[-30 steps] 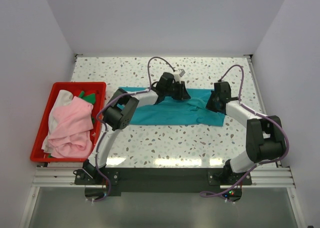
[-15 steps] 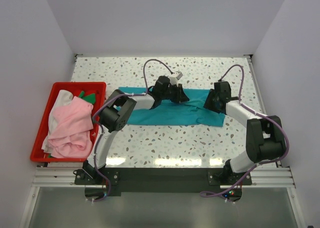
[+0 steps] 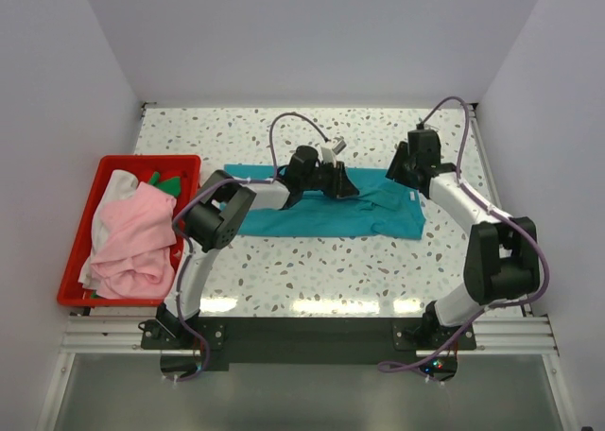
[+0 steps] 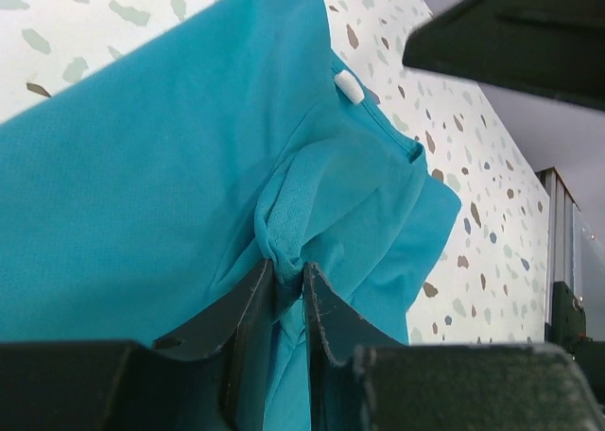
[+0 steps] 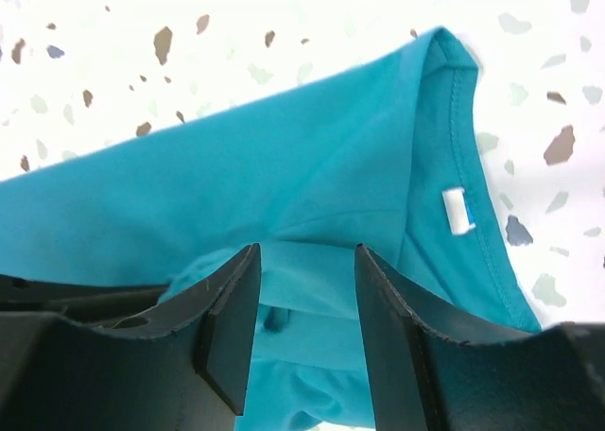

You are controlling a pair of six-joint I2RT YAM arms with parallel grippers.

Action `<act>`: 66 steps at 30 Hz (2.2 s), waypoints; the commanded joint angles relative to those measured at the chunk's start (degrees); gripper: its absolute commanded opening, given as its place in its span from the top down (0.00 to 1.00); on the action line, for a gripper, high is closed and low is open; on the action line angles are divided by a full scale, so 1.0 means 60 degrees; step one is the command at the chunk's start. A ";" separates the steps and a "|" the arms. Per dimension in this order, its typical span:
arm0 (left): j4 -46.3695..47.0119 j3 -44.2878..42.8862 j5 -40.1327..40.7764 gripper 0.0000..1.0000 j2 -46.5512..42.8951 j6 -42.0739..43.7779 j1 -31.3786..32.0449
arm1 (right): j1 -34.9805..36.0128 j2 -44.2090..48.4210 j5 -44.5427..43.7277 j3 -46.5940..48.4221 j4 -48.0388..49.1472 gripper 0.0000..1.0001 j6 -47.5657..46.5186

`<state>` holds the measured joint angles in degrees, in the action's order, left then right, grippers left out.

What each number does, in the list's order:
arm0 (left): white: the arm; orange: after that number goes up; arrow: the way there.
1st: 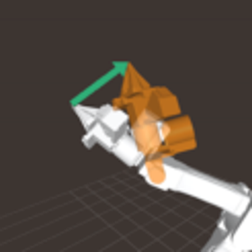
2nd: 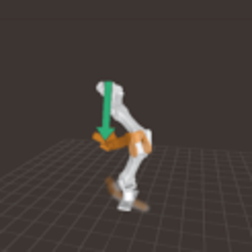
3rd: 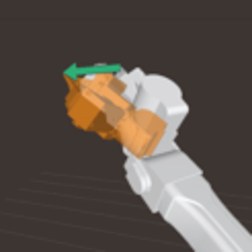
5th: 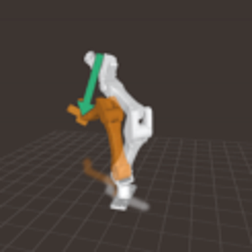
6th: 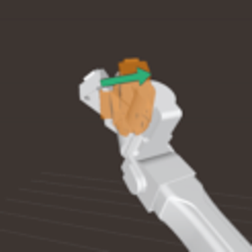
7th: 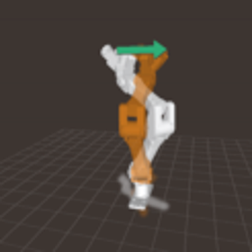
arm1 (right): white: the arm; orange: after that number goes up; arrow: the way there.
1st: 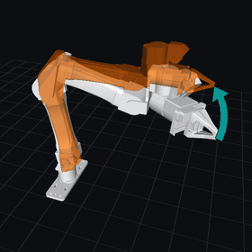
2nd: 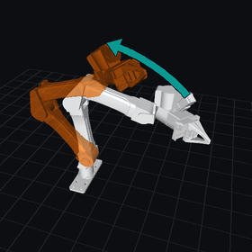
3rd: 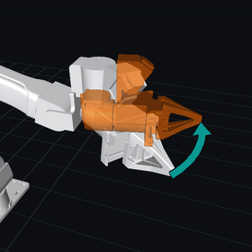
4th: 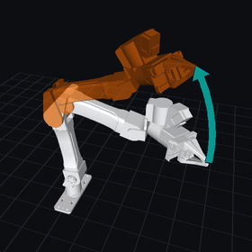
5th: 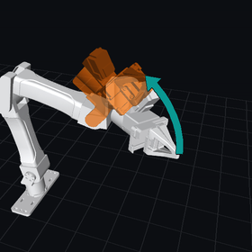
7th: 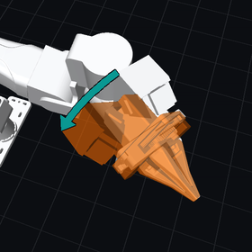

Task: Fold and stack the t-shirts
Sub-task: Fold the tshirt

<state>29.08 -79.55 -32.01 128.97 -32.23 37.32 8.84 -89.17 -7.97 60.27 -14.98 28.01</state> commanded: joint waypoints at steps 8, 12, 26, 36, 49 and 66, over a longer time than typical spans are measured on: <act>0.0456 0.0660 -0.0759 0.76 -0.0972 0.0947 0.0049 | -0.0052 -0.1397 0.0389 0.1307 -0.0316 0.54 -0.0464; 0.0456 0.0763 -0.1007 0.76 -0.0972 0.1006 0.0050 | -0.0053 -0.1735 0.0551 0.1351 -0.0359 0.54 -0.0537; 0.0076 0.1436 -0.0862 0.76 -0.1118 0.1518 0.0049 | 0.0035 -0.1531 0.0991 0.0546 -0.0052 0.62 -0.0464; -0.0013 0.1730 -0.0027 0.62 -0.1411 0.1563 0.0064 | 0.0358 -0.0667 0.1211 -0.0317 0.0080 0.76 -0.0332; -0.0055 0.1804 0.1246 0.42 -0.2275 0.0875 0.0006 | 0.0766 0.0885 0.1913 -0.1856 0.0183 0.78 -0.0391; -0.2795 -0.1316 0.1966 0.48 -0.0533 0.1387 0.1001 | 0.0783 0.2338 -0.0033 -0.1799 -0.0768 0.79 -0.0098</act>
<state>15.97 -84.88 -20.95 123.92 -25.80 41.58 14.09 -75.33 -3.40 46.37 -17.89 26.44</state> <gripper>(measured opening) 0.522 0.215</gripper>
